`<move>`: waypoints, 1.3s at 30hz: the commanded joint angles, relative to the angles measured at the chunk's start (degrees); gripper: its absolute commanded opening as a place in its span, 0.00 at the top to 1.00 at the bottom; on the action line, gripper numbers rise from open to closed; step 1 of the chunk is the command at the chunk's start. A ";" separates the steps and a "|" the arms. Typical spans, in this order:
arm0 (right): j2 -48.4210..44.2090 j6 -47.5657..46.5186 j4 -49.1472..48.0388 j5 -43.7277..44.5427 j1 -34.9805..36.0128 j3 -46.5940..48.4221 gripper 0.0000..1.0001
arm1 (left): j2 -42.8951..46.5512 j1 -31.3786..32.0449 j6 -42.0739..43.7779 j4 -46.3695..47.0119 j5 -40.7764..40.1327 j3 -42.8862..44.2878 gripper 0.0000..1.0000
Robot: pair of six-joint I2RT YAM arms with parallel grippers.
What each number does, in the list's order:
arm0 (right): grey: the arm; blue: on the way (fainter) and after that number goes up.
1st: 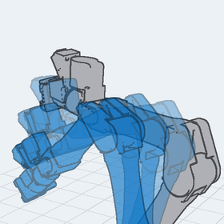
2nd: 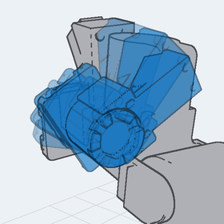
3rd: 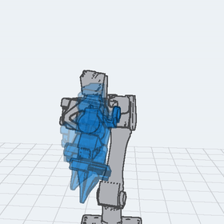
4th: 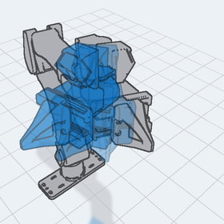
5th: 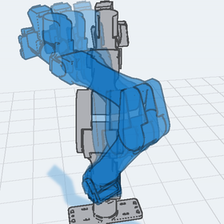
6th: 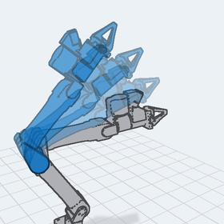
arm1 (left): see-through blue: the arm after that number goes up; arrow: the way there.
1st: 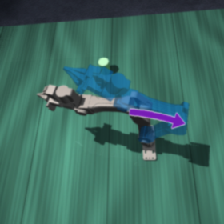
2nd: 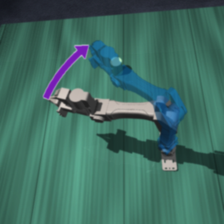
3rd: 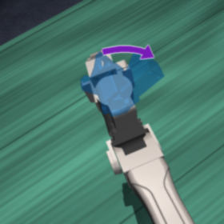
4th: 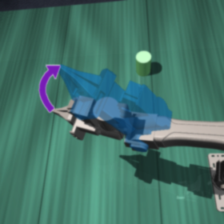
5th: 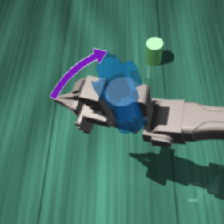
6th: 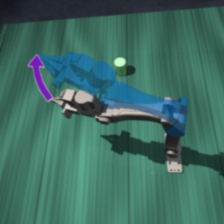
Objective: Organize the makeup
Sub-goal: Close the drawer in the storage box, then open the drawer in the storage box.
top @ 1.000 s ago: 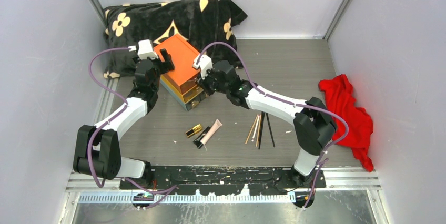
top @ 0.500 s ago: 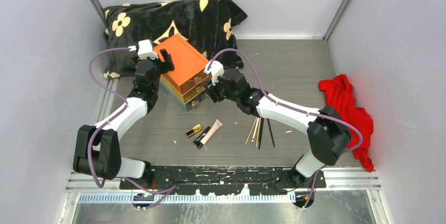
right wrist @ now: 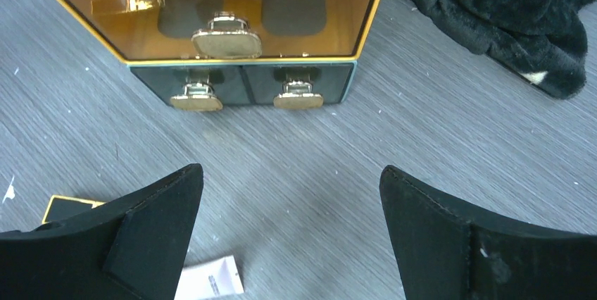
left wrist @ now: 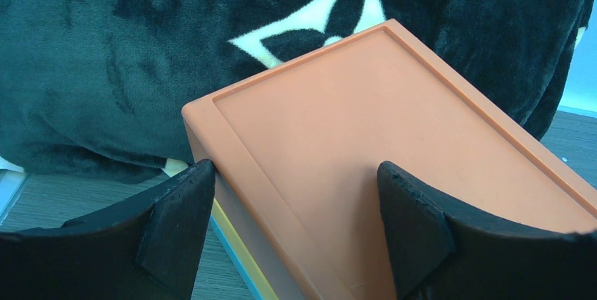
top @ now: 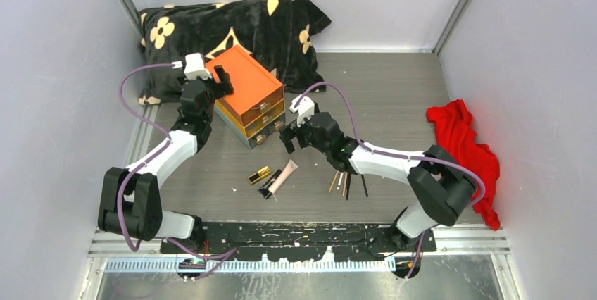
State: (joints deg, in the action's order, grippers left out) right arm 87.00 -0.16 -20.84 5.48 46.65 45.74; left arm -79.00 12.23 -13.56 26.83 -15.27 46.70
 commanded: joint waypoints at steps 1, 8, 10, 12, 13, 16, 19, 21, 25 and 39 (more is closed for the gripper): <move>2.56 1.43 -9.73 -0.21 -0.25 2.28 0.00 | -4.23 1.39 2.60 -16.90 7.44 -3.28 0.19; 7.40 -0.63 -18.55 -4.42 -0.25 3.11 0.00 | -4.29 1.34 2.62 -16.98 7.43 -3.22 0.20; 9.37 -0.84 -18.37 -5.75 -0.25 4.96 0.02 | -4.26 1.31 2.64 -16.99 7.47 -3.19 0.20; 11.06 -0.36 -18.40 -7.75 -0.18 6.78 0.04 | -4.31 1.39 2.60 -16.99 7.45 -3.22 0.20; 11.81 0.08 -18.58 -8.58 -0.15 7.71 0.05 | -4.35 1.39 2.66 -16.99 7.44 -3.24 0.19; 13.83 0.77 -19.37 -9.83 -0.09 10.02 0.05 | -4.26 1.39 2.59 -17.03 7.43 -3.19 0.20; 15.10 0.70 -19.54 -9.90 -0.17 11.81 0.05 | -4.34 1.33 2.59 -16.97 7.44 -3.19 0.19; 15.87 0.69 -19.36 -10.18 -0.16 12.80 0.06 | -4.38 1.37 2.64 -17.02 7.44 -3.14 0.19; 17.27 0.95 -19.31 -10.48 -0.15 13.88 0.06 | -4.38 1.34 2.60 -17.07 7.39 -3.11 0.19; 19.91 2.37 -21.16 -7.65 -0.15 15.71 0.15 | -4.40 1.35 2.61 -17.01 7.43 -3.17 0.20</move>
State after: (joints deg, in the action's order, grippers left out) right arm 106.89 0.91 -35.11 -3.57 46.65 57.71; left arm -79.00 12.23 -13.56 26.81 -15.29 46.70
